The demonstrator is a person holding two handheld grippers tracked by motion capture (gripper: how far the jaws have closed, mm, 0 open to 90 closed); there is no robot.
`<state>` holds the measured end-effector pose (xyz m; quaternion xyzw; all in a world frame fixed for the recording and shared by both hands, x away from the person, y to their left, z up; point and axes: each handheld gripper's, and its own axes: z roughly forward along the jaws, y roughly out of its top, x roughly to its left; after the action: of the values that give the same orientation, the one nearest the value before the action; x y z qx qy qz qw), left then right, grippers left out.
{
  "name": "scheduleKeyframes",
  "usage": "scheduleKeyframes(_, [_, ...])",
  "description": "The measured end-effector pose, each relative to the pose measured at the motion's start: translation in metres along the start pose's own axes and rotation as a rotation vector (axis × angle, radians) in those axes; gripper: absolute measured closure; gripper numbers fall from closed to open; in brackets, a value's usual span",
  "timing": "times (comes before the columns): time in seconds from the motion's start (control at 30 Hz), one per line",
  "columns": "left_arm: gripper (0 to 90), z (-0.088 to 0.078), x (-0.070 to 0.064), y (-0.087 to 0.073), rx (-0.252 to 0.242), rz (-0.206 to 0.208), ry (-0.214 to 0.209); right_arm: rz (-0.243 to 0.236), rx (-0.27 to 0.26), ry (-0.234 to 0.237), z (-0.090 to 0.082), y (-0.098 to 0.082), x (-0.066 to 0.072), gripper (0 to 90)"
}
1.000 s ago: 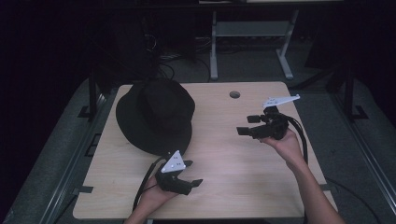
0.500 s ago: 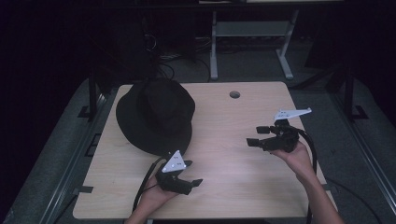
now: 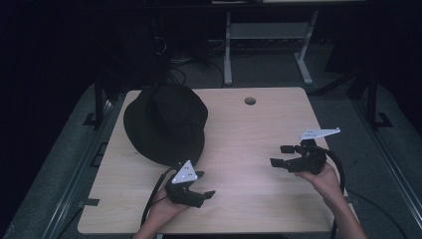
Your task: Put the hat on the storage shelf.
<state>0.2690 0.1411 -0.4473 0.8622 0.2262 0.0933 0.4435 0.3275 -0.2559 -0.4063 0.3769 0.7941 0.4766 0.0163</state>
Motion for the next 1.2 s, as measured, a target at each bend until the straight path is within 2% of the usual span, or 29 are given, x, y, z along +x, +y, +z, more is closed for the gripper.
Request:
scheduleKeyframes(0.3, [24.7, 0.0, 0.001, 0.0, 0.0, -0.003, -0.001, 0.025, 0.005, -0.015, -0.009, -0.022, -0.003, 18.5])
scheduleKeyframes(0.43, [24.6, 0.0, 0.001, 0.0, 0.002, -0.002, 0.001, 0.022, 0.01, -0.02, -0.01, -0.03, -0.004, 18.5])
scheduleKeyframes(0.77, [24.6, -0.001, 0.001, -0.001, 0.005, -0.002, 0.0, 0.052, 0.023, -0.021, -0.011, -0.049, -0.004, 18.4])
scheduleKeyframes(0.97, [24.6, -0.001, 0.001, -0.001, 0.004, -0.003, 0.001, 0.042, 0.024, -0.038, -0.014, -0.059, -0.003, 18.2])
scheduleKeyframes(1.2, [24.6, 0.0, 0.001, -0.001, 0.007, -0.005, -0.001, 0.054, 0.019, -0.042, -0.02, -0.07, -0.001, 18.2])
